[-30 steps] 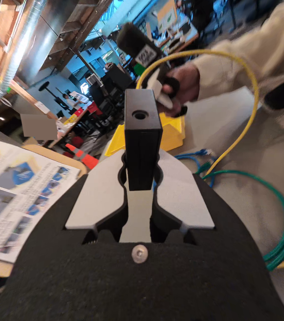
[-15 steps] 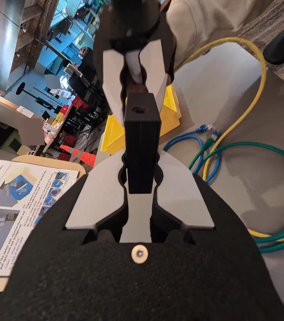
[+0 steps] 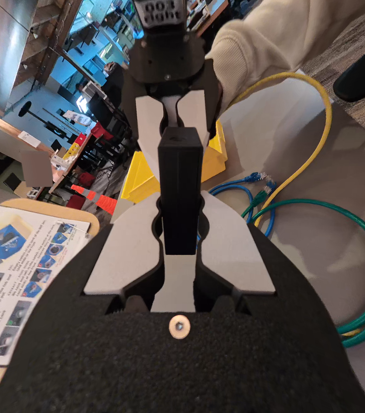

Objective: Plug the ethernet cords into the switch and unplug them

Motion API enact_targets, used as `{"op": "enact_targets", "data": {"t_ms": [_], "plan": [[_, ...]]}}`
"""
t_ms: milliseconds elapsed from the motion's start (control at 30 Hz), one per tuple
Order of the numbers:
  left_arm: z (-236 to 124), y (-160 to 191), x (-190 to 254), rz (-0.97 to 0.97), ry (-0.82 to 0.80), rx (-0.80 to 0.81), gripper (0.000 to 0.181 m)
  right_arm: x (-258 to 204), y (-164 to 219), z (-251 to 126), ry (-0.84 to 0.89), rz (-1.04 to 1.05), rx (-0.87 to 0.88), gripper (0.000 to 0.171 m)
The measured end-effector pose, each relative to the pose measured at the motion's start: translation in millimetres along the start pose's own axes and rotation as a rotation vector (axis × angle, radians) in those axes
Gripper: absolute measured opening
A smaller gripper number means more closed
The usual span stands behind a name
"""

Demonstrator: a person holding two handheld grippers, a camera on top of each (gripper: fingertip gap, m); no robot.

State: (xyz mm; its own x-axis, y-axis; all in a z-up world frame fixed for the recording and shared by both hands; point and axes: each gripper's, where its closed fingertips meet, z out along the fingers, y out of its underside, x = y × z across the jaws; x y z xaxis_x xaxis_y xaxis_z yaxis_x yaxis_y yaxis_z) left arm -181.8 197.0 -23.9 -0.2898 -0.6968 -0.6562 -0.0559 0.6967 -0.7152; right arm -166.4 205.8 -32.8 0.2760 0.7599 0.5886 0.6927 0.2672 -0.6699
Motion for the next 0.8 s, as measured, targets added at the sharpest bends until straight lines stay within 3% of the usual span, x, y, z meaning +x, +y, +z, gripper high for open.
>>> {"op": "enact_targets", "data": {"t_ms": [233,267,567,700,800], "plan": [[29,35,15,-0.064,0.035,-0.167,0.036,-8,15,8,-0.088,0.019,-0.137,0.013],[31,38,14,-0.035,0.008,-0.190,0.030,-8,22,10,-0.076,-0.006,-0.188,0.013],[39,45,25,-0.086,0.062,-0.175,0.030,-24,30,5,-0.110,-0.052,-0.228,0.013],[44,52,23,-0.102,0.002,-0.203,0.036,-25,39,5,-0.121,-0.068,-0.263,0.012],[44,51,30,-0.063,-0.010,-0.211,0.030,-27,40,5,-0.122,-0.065,-0.270,0.012]]}}
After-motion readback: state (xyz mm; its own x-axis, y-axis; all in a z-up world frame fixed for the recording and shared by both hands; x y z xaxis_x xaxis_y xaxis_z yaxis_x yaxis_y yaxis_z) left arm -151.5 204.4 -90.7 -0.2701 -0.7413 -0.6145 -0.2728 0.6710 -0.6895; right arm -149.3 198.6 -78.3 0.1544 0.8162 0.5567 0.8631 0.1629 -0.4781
